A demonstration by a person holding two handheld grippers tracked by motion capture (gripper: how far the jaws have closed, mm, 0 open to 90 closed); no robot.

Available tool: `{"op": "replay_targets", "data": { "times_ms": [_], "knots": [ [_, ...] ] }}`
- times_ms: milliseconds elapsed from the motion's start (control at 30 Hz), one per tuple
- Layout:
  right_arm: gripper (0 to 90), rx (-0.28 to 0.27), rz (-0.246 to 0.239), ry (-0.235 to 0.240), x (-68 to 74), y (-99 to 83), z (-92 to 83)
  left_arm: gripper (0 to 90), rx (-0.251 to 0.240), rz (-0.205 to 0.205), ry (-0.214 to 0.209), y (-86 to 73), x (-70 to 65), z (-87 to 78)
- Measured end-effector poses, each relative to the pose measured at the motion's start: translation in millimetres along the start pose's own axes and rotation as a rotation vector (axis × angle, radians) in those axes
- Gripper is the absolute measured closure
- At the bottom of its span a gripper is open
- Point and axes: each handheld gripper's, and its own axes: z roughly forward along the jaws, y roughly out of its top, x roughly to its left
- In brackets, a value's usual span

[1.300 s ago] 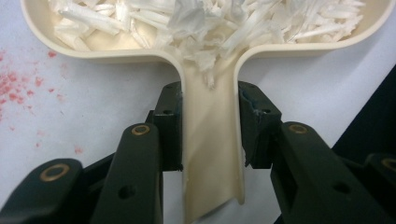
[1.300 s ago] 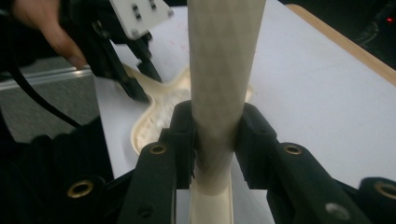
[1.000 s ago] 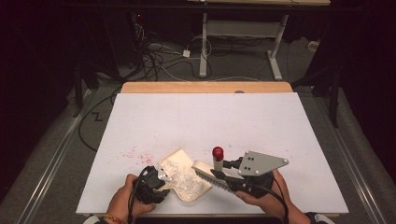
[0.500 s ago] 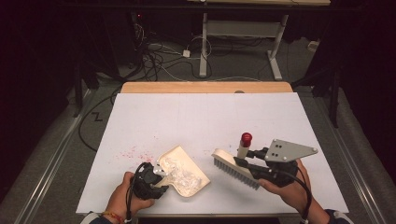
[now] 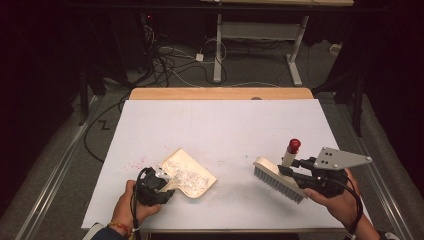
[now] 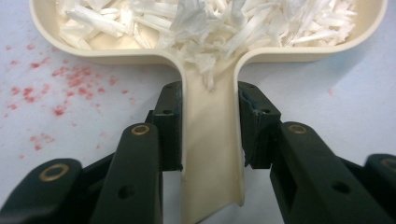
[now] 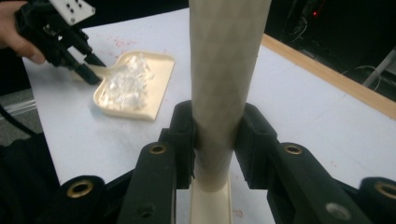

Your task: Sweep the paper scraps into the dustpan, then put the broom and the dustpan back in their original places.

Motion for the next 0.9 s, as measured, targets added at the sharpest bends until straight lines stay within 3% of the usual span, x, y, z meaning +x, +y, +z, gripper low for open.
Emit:
{"op": "replay_targets", "data": {
  "times_ms": [200,300,500,600,800,900],
  "knots": [
    [71.1,0.018,0.001,0.039,-5.3,-6.4,-12.4,62.8,-0.020,-0.055,0.035,-1.9,9.9,-0.7],
    [71.1,0.019,0.004,0.086,-7.2,-6.8,-21.7,62.8,-0.046,-0.108,0.046,-3.6,18.1,-2.3],
    [71.1,0.051,0.038,0.118,-16.6,-13.3,-30.7,62.8,-0.091,-0.205,0.100,-3.3,35.8,-2.0],
    [71.1,0.076,0.048,0.129,-21.3,-16.5,-30.3,62.8,-0.107,-0.237,0.134,-1.6,43.7,-0.8],
    [71.1,0.125,0.041,0.132,-24.9,-20.0,-20.7,62.7,-0.133,-0.308,0.163,0.2,56.3,3.3],
    [71.0,0.141,0.033,0.115,-25.2,-22.7,-15.2,62.7,-0.139,-0.321,0.189,2.2,59.2,4.3]
  ]
}}
